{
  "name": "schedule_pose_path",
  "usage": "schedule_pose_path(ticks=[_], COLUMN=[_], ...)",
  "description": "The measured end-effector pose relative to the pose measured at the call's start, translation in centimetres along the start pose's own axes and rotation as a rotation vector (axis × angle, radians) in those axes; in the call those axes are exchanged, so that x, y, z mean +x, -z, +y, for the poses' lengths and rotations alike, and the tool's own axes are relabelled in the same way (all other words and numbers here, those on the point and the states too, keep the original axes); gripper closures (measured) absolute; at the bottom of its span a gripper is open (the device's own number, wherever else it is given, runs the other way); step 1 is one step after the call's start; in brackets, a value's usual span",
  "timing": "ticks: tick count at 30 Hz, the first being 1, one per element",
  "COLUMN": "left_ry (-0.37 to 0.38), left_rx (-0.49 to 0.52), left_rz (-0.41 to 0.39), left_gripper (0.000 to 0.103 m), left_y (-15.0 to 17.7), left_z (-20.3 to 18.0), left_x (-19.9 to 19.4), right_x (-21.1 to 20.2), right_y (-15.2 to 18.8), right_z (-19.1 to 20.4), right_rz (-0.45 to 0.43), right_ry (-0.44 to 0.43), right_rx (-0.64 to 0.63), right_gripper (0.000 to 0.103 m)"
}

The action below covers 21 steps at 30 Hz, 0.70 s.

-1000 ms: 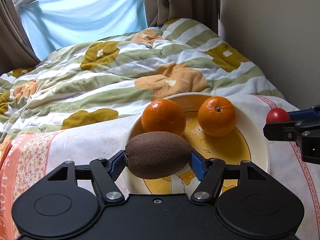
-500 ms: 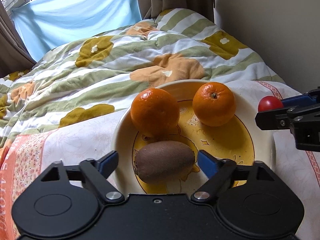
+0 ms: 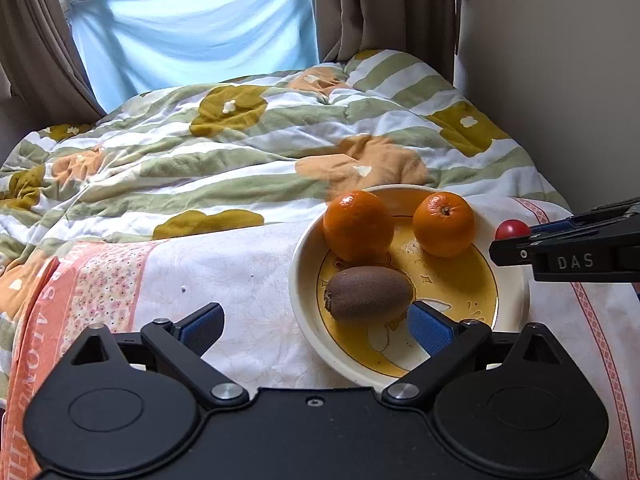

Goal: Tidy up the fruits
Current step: 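Carry the kiwi and tomato into the white bowl and open both grippers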

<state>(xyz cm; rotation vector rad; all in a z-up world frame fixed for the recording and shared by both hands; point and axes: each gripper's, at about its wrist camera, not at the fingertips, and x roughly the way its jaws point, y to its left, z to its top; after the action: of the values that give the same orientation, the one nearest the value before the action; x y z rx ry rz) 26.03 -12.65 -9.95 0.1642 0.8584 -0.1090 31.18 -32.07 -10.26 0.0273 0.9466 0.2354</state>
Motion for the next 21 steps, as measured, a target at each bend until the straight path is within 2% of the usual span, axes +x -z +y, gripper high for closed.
schedule_pose_path(ticks=[7, 15, 17, 18, 19, 21], left_ry=[-0.019, -0.027, -0.027, -0.027, -0.027, -0.027], left_rx=[-0.018, -0.035, -0.037, -0.038, -0.04, -0.042], left_rz=[-0.017, -0.012, -0.011, -0.011, -0.01, -0.009], left_gripper=[0.003, 0.003, 0.003, 0.003, 0.003, 0.003], left_y=[0.7, 1.5, 1.6, 1.7, 1.7, 1.8], left_z=[0.8, 1.1, 1.0, 1.0, 1.0, 0.9], left_x=[-1.5, -1.9, -1.9, -1.9, -2.0, -2.2], right_x=[2.3, 3.2, 3.2, 3.1, 2.8, 2.4], right_y=[0.6, 1.0, 1.1, 1.2, 1.2, 1.4], right_z=[0.9, 1.4, 1.4, 1.5, 1.5, 1.6], right_rz=[0.042, 0.025, 0.016, 0.005, -0.006, -0.018], right_ry=[-0.013, -0.004, 0.011, 0.009, -0.012, -0.005], right_rx=[-0.035, -0.069, -0.073, -0.074, -0.072, -0.07], right_gripper=[0.057, 0.056, 0.033, 0.014, 0.0, 0.0])
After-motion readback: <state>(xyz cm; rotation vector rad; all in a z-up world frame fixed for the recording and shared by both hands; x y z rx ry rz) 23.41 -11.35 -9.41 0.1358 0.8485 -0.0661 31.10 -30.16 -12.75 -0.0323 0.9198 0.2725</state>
